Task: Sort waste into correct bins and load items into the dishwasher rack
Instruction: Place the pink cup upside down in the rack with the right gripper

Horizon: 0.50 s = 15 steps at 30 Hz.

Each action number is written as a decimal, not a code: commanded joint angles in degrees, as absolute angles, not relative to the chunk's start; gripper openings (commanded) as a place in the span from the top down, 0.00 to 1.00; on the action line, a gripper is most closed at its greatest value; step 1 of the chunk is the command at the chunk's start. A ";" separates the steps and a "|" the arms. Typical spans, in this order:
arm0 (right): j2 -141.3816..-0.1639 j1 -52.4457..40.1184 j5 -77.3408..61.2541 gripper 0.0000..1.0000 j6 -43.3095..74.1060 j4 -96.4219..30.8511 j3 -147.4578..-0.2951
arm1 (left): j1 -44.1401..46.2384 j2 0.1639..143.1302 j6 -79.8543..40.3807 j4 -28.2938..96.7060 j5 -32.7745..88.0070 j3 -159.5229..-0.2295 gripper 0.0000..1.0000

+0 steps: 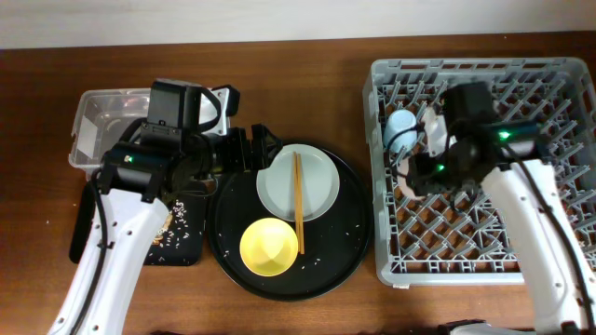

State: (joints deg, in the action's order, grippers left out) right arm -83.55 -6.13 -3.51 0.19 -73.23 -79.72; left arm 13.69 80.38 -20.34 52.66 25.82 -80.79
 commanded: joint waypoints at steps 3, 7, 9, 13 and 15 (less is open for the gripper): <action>-83.26 -5.93 -2.55 0.49 2.24 -68.90 -71.33 | 13.61 80.38 -19.64 52.62 25.45 -80.68 0.01; -83.64 -5.91 -2.55 0.49 2.26 -68.10 -71.29 | 13.58 80.38 -19.64 52.62 25.45 -80.66 0.01; -84.66 -5.91 -2.55 0.49 2.24 -67.44 -71.29 | 13.58 80.38 -19.64 52.64 25.43 -80.66 0.01; -85.19 -5.91 -2.55 0.37 2.24 -67.51 -71.29 | 13.61 80.38 -19.64 52.62 25.43 -80.66 0.01; -85.19 -5.91 -2.55 0.32 2.24 -67.68 -71.29 | 13.58 80.38 -19.64 52.62 25.43 -80.66 0.01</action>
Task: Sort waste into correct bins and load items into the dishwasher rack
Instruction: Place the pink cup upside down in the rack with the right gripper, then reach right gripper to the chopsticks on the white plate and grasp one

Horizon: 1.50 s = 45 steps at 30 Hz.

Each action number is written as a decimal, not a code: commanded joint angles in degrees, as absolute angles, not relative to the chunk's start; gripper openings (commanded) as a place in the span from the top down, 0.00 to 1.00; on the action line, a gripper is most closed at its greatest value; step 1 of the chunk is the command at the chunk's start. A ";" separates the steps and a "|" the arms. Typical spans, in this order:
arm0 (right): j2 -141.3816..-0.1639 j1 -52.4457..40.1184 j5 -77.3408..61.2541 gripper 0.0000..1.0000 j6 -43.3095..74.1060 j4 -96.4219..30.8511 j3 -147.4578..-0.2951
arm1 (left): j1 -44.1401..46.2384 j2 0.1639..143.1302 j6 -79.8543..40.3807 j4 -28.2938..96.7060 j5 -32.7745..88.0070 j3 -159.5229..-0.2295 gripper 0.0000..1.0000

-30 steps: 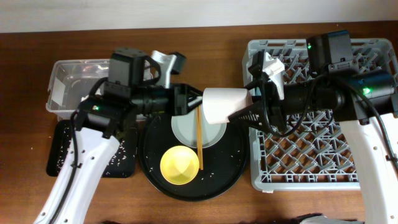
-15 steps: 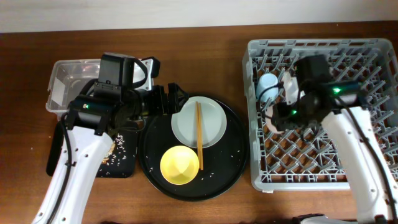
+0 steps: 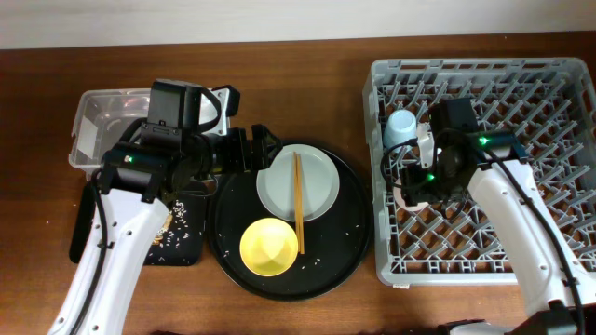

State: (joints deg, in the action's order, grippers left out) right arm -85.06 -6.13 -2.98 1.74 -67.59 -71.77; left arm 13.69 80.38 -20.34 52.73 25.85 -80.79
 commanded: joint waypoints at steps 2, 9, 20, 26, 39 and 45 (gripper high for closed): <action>-85.19 -5.91 -2.55 0.30 2.24 -67.68 -71.29 | 13.61 80.38 -19.64 52.62 25.45 -80.68 0.01; -85.19 -5.93 -12.14 0.30 2.22 -65.60 -72.73 | 13.58 80.38 -19.62 51.53 25.39 -80.66 0.01; -90.11 -29.74 -19.29 0.61 12.14 -45.71 -75.33 | -15.40 80.38 -19.64 55.70 17.08 -80.73 0.01; -107.70 -33.10 -4.86 0.72 19.00 -36.67 -75.31 | -15.55 80.38 -19.62 55.70 17.08 -80.73 0.01; -112.03 -35.73 -4.89 0.72 20.25 -36.25 -75.18 | -15.55 80.38 -19.62 55.72 17.08 -80.73 0.01; -112.03 -35.75 -4.91 0.72 20.51 -37.34 -75.18 | -15.55 80.38 -19.62 55.72 17.08 -80.73 0.01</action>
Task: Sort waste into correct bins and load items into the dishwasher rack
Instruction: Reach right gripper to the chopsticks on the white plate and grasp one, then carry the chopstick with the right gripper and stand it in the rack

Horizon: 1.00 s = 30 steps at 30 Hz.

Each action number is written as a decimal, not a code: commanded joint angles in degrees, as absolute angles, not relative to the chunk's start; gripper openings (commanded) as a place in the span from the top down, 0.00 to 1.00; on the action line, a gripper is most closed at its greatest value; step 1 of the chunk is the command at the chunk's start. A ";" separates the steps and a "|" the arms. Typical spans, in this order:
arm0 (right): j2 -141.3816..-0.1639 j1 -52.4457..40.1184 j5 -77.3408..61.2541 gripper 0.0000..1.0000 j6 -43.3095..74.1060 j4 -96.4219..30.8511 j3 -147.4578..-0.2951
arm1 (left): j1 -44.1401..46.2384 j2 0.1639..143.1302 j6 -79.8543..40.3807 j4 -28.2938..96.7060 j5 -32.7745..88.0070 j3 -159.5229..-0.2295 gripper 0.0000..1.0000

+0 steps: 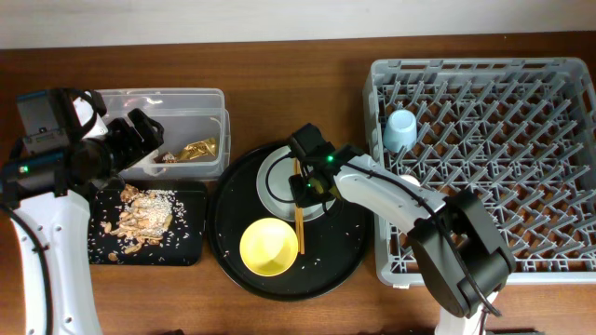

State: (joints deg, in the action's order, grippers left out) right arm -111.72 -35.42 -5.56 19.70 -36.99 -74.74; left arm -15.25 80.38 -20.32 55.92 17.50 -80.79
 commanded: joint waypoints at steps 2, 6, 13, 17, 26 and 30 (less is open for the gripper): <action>-112.03 -36.14 -5.34 0.72 22.04 -37.50 -75.18 | -15.55 80.38 -19.62 55.70 17.08 -80.73 0.01; -112.03 -36.86 -5.28 0.72 22.20 -37.50 -75.18 | -15.55 80.38 -19.64 55.72 17.08 -80.73 0.01; -112.03 -36.86 -3.14 0.72 23.24 -38.65 -75.16 | -15.55 80.38 -19.62 55.72 17.08 -80.73 0.01; -112.03 -36.86 -0.60 0.72 23.24 -39.18 -75.16 | -15.55 80.38 -19.62 55.83 17.08 -80.73 0.01; -112.05 -36.86 -0.80 0.77 30.13 -37.89 -73.25 | -15.55 80.38 -19.62 55.86 17.08 -80.73 0.01; -112.05 -36.86 -0.82 0.85 30.13 -37.47 -72.62 | -15.55 80.38 -19.62 55.86 17.08 -80.73 0.01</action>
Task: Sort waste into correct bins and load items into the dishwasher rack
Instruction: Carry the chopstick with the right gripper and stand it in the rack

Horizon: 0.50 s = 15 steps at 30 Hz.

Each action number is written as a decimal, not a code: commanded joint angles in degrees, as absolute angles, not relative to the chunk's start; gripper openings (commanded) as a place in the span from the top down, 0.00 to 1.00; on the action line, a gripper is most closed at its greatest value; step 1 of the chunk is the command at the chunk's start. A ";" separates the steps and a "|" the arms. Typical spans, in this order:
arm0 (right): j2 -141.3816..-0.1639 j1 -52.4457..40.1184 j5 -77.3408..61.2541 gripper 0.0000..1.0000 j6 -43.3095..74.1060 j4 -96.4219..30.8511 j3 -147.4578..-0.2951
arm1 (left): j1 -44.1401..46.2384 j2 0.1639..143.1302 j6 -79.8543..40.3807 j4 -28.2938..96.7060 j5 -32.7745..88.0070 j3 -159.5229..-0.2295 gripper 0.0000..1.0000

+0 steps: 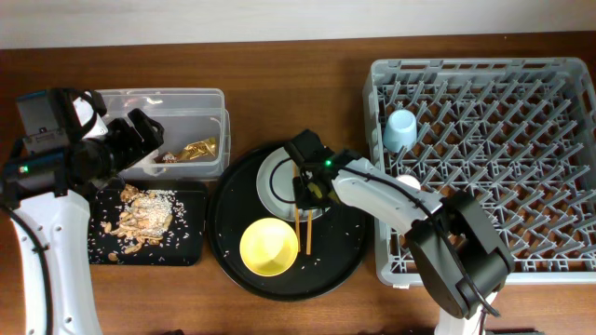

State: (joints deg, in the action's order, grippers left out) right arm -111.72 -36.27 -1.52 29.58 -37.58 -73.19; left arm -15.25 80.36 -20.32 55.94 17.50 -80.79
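A round black tray (349, 256) holds a pale plate (276, 177), a yellow bowl (269, 247) and a pair of wooden chopsticks (303, 228). My right gripper (300, 183) reaches over the plate and covers the chopsticks' upper end, seemingly shut on them; their lower end slants right past the bowl. A light blue cup (401, 129) stands in the grey dishwasher rack (559, 167). Over the left end of the clear plastic bin (186, 102), my left gripper (142, 132) is open and holds nothing.
A gold wrapper (197, 149) lies in the clear bin. A black rectangular tray (191, 247) strewn with food scraps and rice sits in front of the bin. Crumbs dot the round tray. The rack fills the right side of the table.
My right gripper has shifted slightly down over the plate onto the chopsticks, whose lower end has swung a little to the right. The left arm has not moved.
My right gripper was beside the blue cup in the rack, then a little away from it with the cup left standing, while my left arm hung by the round tray's edge. Later the left arm was at the far left and the right gripper over the plate, now on the chopsticks.
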 commanded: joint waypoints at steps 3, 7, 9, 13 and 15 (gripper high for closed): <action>-112.03 -36.84 -0.78 0.96 30.11 -36.88 -72.64 | -15.55 80.38 -19.62 55.86 17.08 -80.73 0.01; -105.16 -35.24 -0.73 0.96 22.00 -43.53 -79.15 | -15.55 80.38 -19.64 55.86 17.08 -80.73 0.01; -100.31 -32.60 -0.80 0.96 16.73 -49.36 -82.30 | -15.55 80.38 -19.62 55.83 17.08 -80.73 0.01; -90.98 -14.83 -0.73 0.96 2.48 -62.04 -83.96 | -15.55 80.38 -19.62 55.83 17.08 -80.73 0.01; -92.20 -4.08 -0.80 0.96 -4.45 -62.59 -83.90 | -15.55 80.38 -19.62 55.86 17.08 -80.73 0.01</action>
